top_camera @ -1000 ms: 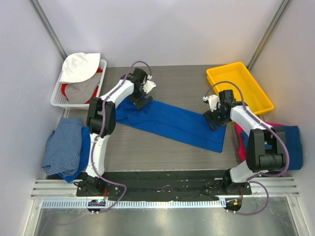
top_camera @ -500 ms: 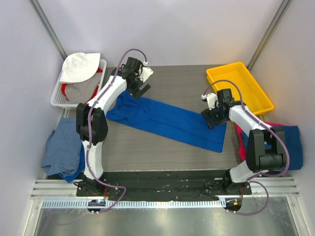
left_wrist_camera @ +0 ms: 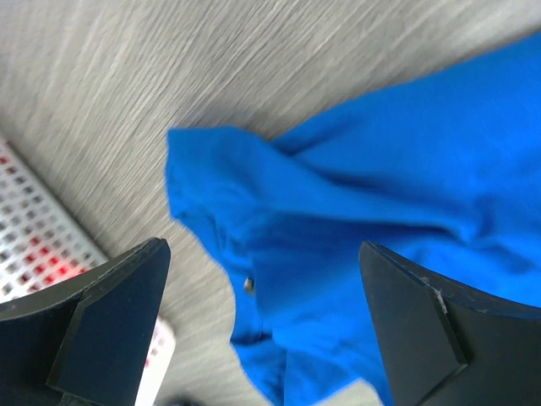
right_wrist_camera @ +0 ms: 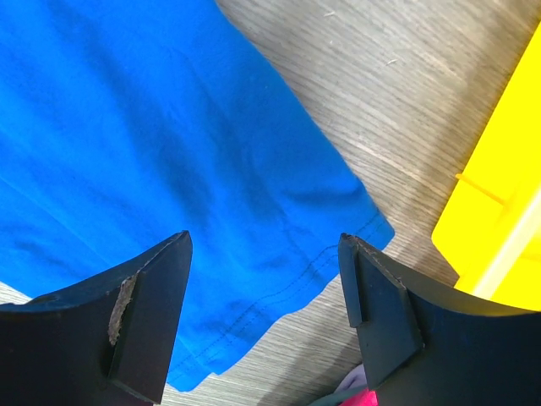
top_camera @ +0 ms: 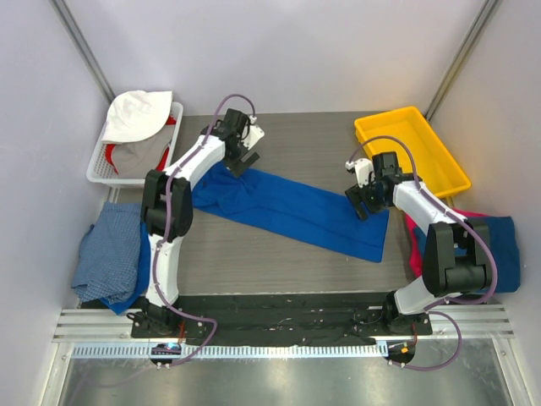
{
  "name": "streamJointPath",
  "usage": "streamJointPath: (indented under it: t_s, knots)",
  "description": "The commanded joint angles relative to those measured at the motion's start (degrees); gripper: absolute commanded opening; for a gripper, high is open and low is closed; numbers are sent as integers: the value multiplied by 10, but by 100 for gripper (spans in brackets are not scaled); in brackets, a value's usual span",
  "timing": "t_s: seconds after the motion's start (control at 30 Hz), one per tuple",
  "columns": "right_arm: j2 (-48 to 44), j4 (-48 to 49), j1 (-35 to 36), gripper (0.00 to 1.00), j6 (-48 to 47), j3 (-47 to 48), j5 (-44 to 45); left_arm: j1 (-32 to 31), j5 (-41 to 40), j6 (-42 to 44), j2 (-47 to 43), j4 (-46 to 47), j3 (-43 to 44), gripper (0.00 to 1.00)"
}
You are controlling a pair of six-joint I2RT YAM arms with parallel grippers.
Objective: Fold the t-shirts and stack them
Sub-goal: Rotate the tshirt 90 degrees
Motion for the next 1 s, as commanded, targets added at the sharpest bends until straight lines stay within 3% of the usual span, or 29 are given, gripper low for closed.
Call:
streamJointPath:
  t_s: [0.0,0.27,0.37,0.5,0.6,0.97]
  knots:
    - [-18,16,3,77,-2,-11,5,7,4,-2,33,28,56,98]
    - [-15,23,2,77,-4,-25,12,12,24,-3,60,20,54,92]
    - [-12,23,3,77,-4,-25,11,12,32,-6,63,14,46,85]
    - [-7,23,2,76,-4,-27,10,13,48,-14,64,9,37,64]
    - [-8,23,3,76,-4,-27,11,13,57,-16,69,10,33,57]
    - [-21,22,4,75,-9,-35,21,22,104,-41,101,-6,46,52]
